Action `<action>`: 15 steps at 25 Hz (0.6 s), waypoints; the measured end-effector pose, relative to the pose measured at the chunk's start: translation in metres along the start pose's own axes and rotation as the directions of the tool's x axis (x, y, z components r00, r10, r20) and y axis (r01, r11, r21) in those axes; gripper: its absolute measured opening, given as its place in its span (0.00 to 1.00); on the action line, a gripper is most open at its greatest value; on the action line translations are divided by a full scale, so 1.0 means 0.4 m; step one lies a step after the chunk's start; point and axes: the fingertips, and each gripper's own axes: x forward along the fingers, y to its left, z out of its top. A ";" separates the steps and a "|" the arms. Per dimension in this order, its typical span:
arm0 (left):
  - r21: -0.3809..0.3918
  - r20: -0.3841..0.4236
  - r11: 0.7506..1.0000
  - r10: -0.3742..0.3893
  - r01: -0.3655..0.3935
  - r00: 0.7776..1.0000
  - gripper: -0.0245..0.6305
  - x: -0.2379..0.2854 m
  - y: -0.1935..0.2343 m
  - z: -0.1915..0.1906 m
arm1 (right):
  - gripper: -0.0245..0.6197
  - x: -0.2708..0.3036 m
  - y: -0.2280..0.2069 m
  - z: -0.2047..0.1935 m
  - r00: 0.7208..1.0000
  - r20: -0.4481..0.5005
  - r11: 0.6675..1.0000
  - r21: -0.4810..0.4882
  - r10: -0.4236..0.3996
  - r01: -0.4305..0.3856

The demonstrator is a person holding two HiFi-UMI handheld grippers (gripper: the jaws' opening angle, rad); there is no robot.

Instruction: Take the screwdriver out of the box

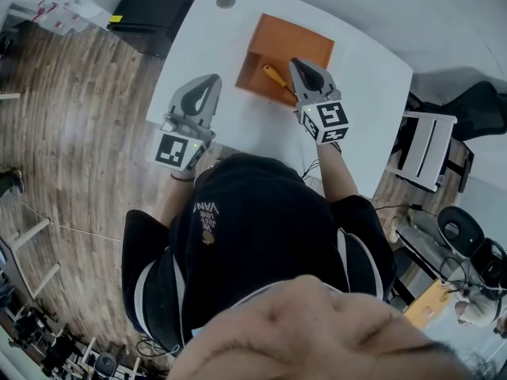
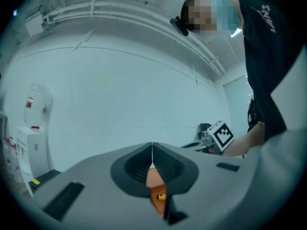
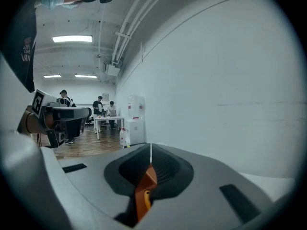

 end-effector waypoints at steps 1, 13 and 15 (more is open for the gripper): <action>0.012 0.002 1.000 -0.001 0.001 1.000 0.06 0.000 0.003 -0.006 | 0.06 0.004 0.000 -0.010 1.000 -0.009 1.000 0.003 0.003 -0.003; -0.016 -0.006 1.000 0.010 -0.010 1.000 0.06 0.001 -0.002 -0.002 | 0.06 0.041 0.016 -0.118 0.989 -0.135 0.998 0.026 0.058 -0.055; -0.014 -0.010 1.000 0.011 -0.011 1.000 0.06 0.001 -0.001 -0.003 | 0.06 0.048 0.019 -0.134 0.986 -0.154 0.998 0.027 0.065 -0.062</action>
